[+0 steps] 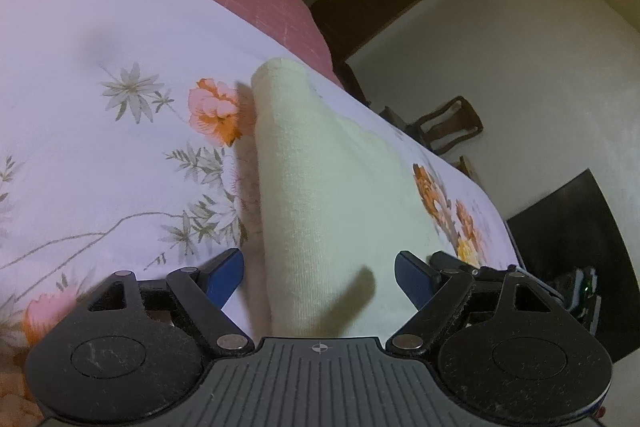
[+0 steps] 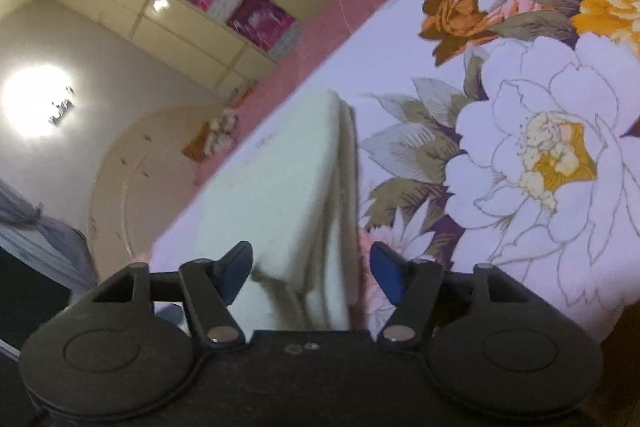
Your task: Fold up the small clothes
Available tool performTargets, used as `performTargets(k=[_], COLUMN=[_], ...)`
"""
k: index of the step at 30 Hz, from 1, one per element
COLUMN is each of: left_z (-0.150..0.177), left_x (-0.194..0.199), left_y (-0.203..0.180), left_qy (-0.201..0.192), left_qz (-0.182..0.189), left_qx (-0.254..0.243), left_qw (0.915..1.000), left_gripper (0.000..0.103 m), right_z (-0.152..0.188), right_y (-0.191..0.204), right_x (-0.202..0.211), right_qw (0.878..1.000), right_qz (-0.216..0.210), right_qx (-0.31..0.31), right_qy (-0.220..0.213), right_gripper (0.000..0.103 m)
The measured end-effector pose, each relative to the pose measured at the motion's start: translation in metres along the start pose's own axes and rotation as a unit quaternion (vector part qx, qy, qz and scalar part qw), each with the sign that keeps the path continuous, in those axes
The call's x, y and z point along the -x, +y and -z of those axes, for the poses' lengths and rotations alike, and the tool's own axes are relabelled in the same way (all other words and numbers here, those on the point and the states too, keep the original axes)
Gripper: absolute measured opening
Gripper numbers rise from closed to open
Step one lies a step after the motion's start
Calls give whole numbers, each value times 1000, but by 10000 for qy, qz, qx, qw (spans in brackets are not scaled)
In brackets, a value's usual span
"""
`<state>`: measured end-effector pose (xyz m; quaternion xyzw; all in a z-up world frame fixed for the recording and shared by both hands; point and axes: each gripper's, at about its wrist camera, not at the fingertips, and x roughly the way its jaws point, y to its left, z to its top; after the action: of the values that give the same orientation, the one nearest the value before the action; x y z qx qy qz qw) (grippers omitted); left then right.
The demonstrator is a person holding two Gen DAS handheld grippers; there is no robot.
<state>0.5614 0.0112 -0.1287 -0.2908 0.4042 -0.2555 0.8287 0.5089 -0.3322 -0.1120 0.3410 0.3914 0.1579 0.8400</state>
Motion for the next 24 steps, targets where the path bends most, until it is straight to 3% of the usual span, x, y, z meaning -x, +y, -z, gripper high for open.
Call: performTargets(k=[4,7,9,11,13,14,16,18,21,24], left_z=[-6,-11,-12,-8,2,6,7,8,11,8], left_x=[-2,-12,-17,-26,-35,-38,-38,-33,-25,-10], left_y=[4,0,-11,-37,-63,-68,-75,-83,-94,-107], left_qy=[127,193,242,278,221,180,71,-45,-104,-143], left_qz=[54,43,-182,-737,-1175,-1203,-1211,-1321,-1440,-1428], left_qx=[-43,-25,-309,-1102,-1895,-2017,-2038,-2173,-2418,-2505], left_qw=[9999,9998,9991,9908,9746,9719,9715,9671,9595,9574], left_gripper=[76,75,75,70,65,60,39,33,31,31], right_z=[2,-2,-3,0,7,11,17,22,30,35], right_y=[16,9,10,18,30,36,44,53,73,89], right_x=[2,1,-5,-11,-12,-12,-12,-12,-6,4], right_qw=[9960,9972,9978,9972,9945,9927,9901,9868,9776,9720], right_qz=[231,33,27,127,385,509,703,877,1043,1053], right_qx=[765,584,507,651,951,1090,1216,1358,1809,2067], right_qy=[396,471,429,334,200,123,-12,-127,-266,-387], right_gripper=[57,57,52,47,42,40,37,33,29,29])
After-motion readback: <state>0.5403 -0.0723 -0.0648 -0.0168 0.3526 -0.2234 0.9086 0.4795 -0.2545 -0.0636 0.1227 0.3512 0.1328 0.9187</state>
